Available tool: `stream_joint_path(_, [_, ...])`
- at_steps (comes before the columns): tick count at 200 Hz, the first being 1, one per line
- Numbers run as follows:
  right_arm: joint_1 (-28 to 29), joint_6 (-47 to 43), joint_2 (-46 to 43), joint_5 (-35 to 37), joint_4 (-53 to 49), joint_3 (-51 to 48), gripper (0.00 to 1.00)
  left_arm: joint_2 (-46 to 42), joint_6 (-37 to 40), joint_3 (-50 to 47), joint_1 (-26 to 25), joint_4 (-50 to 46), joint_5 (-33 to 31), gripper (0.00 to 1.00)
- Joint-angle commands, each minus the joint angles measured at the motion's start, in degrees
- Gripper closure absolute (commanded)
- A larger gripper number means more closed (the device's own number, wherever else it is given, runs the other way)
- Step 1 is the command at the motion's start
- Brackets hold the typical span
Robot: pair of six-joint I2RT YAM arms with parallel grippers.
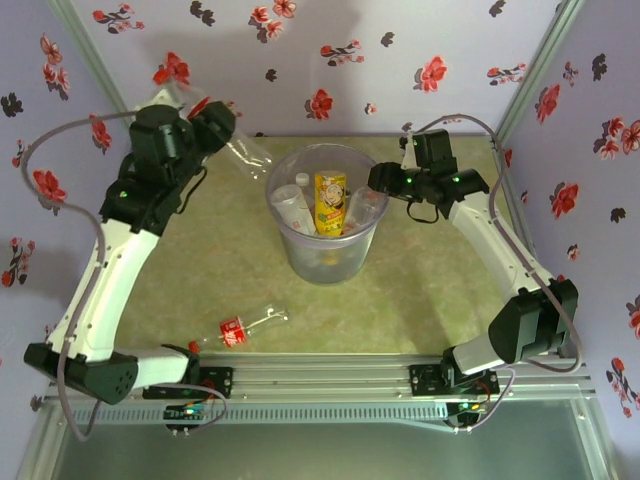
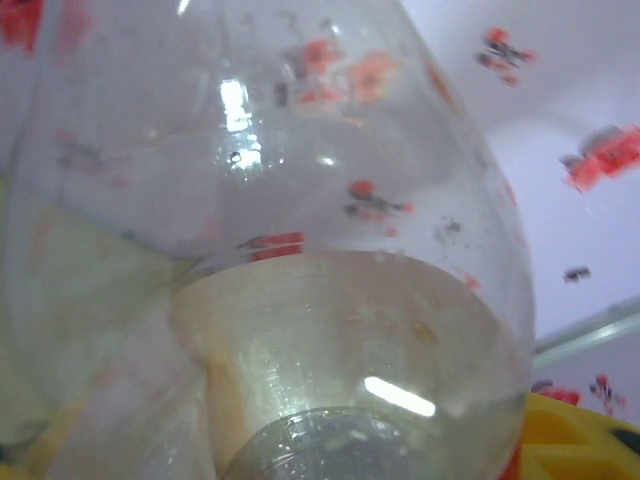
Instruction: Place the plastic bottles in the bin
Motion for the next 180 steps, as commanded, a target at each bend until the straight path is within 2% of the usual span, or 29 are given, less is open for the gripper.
stream_joint_path(1, [-0.2, 0.8, -1.1, -0.3, 0.9, -1.2, 0.46, 1.5, 13.3, -1.6, -2.6, 13.8, 1.7, 0.61])
stream_joint_path(30, [0.0, 0.6, -1.2, -0.2, 0.4, -1.0, 0.46, 5.3, 22.4, -3.9, -7.1, 23.6, 2.8, 0.62])
stream_joint_path(81, [0.0, -0.3, -1.2, 0.5, -0.9, -0.4, 0.46, 10.8, 31.0, -5.6, -11.3, 31.4, 1.7, 0.62])
stream_joint_path(103, [0.0, -0.5, -0.8, 0.3, -1.2, -0.2, 0.46, 12.6, 34.8, -6.0, -12.8, 32.5, -1.0, 0.62])
stream_joint_path(139, [0.0, -1.1, -1.1, 0.6, -2.0, 0.1, 0.46, 15.2, 37.9, -7.3, -13.6, 34.8, -2.9, 0.62])
stream_joint_path(180, [0.0, -1.3, -1.2, 1.0, -2.3, 0.2, 0.46, 17.2, 36.7, -7.8, -14.7, 34.5, -2.9, 0.62])
